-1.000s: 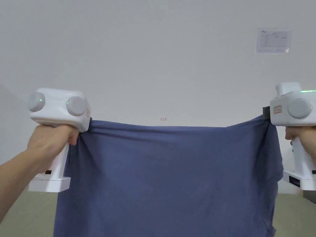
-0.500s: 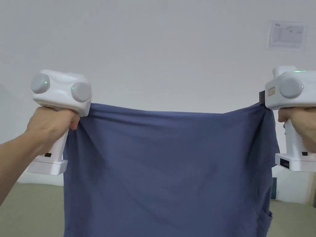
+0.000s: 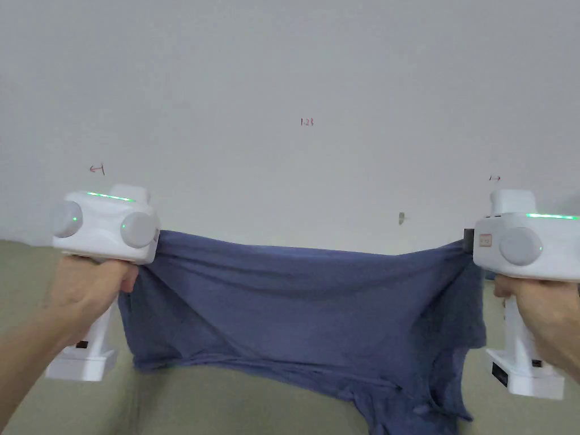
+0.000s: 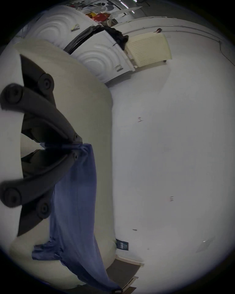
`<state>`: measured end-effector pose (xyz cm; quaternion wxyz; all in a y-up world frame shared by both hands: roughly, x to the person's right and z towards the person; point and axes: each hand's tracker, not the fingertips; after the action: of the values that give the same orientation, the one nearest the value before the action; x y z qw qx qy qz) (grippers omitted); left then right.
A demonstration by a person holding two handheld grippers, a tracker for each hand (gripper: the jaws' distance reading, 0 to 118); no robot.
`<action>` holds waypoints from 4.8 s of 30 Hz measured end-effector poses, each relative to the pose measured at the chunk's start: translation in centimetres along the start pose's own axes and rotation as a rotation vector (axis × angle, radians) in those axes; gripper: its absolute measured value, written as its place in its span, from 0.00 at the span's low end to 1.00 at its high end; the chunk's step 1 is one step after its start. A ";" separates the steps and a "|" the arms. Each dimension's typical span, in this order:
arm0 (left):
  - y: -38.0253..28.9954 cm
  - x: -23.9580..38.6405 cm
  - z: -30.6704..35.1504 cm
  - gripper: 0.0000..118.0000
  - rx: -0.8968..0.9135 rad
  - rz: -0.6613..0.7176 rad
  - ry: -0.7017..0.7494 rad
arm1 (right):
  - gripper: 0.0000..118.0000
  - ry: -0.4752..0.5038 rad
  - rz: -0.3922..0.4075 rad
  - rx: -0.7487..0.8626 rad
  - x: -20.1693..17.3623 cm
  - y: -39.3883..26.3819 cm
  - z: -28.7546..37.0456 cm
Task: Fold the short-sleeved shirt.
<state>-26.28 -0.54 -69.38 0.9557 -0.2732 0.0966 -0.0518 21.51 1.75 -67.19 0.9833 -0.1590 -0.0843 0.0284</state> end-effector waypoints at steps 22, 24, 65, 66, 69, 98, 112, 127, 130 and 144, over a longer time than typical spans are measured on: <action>-26.0 -8.4 15.8 0.04 -0.154 -0.074 -0.137 | 0.01 0.147 0.004 -0.224 4.0 -23.5 26.7; -28.5 -8.8 18.7 0.04 -0.168 -0.056 -0.153 | 0.01 0.159 0.002 -0.251 4.5 -25.3 29.5; -38.4 -14.0 28.5 0.00 -0.254 0.146 -0.158 | 0.00 0.137 -0.054 -0.330 5.8 -33.2 39.3; -38.5 -14.1 27.9 0.00 -0.285 0.153 -0.175 | 0.00 0.133 -0.064 -0.338 5.8 -33.3 39.1; -38.7 -14.1 26.3 0.00 -0.333 0.172 -0.185 | 0.00 0.142 -0.068 -0.361 5.8 -33.7 38.4; -38.3 -12.5 23.5 0.06 -0.426 0.139 -0.233 | 0.06 0.195 -0.027 -0.553 5.9 -35.8 33.6; -30.9 -12.3 20.6 0.06 -0.315 0.115 -0.255 | 0.05 0.217 -0.003 -0.450 4.6 -25.3 27.8; -27.4 -8.6 8.0 0.06 -0.411 0.142 -0.207 | 0.05 0.159 0.027 -0.586 2.3 -25.0 12.9; -27.6 -7.9 7.0 0.06 -0.429 0.129 -0.203 | 0.06 0.147 -0.022 -0.613 2.6 -25.8 11.9; -29.7 -11.0 14.6 0.00 -0.330 0.168 -0.139 | 0.09 0.102 -0.083 -0.527 6.3 -27.1 21.5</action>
<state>-35.32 -16.55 -39.69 0.9034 -0.4199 0.0602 0.0636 24.69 -16.75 -37.49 0.9113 -0.4070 -0.0456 -0.0428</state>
